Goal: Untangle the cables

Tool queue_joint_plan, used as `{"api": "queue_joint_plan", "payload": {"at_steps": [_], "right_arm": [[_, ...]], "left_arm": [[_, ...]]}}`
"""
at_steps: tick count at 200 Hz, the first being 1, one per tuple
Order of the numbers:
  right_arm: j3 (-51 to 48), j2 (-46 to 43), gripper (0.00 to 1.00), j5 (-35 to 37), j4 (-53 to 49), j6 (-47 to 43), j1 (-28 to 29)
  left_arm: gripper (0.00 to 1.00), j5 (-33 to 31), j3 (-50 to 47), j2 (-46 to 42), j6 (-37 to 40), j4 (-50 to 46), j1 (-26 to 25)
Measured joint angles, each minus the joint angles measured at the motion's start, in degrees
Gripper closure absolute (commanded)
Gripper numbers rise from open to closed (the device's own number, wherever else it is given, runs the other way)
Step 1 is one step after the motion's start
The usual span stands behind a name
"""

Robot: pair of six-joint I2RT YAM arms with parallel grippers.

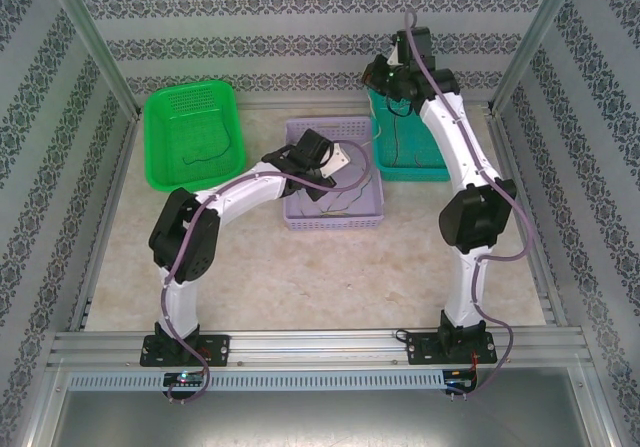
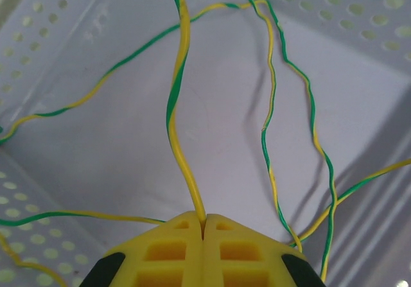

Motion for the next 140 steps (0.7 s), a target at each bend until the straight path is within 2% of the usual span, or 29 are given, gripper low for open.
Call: {"api": "queue_joint_plan", "payload": {"at_steps": [24,44,108,140], "right_arm": [[-1.05,0.37,1.0,-0.02,-0.66,-0.98,1.46],[-1.07,1.51,1.0,-0.04,-1.88,-1.86,2.43],[-1.22,5.75,1.0,1.88,-7.3,-7.52,5.05],[-1.4,6.75,1.0,4.39,-9.94,-11.5,6.05]], "left_arm": [[0.71,-0.79,-0.24,0.04,-1.62,-0.46,-0.04],[0.59,-1.57,-1.31,-1.29,-3.41,-0.46,-0.04],[0.53,-0.55,-5.11,-10.56,-7.78,-0.39,-0.04],[0.48,0.87,-4.92,-13.88,-12.39,-0.09,-0.04]]}}
